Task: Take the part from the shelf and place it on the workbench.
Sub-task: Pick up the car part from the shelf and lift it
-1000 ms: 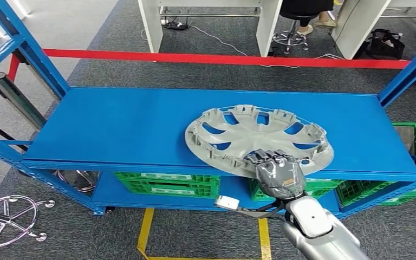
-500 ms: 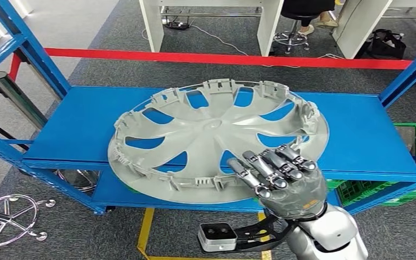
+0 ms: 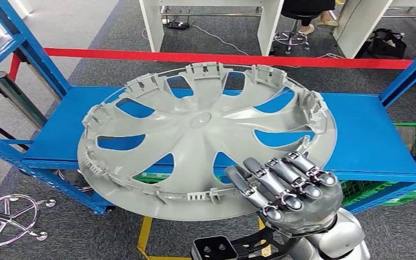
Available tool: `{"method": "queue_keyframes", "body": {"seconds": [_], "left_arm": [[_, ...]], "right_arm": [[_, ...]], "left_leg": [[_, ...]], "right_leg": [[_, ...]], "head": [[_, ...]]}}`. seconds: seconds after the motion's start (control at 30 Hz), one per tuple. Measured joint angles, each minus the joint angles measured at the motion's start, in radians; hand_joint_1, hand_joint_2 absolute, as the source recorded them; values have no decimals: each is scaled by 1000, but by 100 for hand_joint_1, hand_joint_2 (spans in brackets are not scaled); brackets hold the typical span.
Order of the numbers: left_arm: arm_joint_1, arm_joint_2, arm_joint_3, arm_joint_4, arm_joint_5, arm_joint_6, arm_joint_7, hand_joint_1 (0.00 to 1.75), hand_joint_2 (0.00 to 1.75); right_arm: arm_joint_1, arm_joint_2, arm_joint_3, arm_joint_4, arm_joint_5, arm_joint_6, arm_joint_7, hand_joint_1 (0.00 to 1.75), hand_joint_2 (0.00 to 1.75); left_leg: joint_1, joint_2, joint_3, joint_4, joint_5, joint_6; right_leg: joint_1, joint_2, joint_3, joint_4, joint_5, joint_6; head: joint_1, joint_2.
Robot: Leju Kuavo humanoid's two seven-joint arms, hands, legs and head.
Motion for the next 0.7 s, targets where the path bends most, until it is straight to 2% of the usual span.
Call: {"method": "queue_keyframes", "body": {"seconds": [0.23,0.7], "left_arm": [[0,0,0,0,1,1,3,0,175],[0,1,0,0,-7,-4,9,0,175]], "right_arm": [[0,2,18,-2,0,0,8,175,175],[0,38,35,-18,0,1,42,175,175]], "left_leg": [[0,0,0,0,0,0],[0,0,0,0,0,0]], "right_leg": [[0,0,0,0,0,0],[0,0,0,0,0,0]], "head": [[0,0],[0,0]]}}
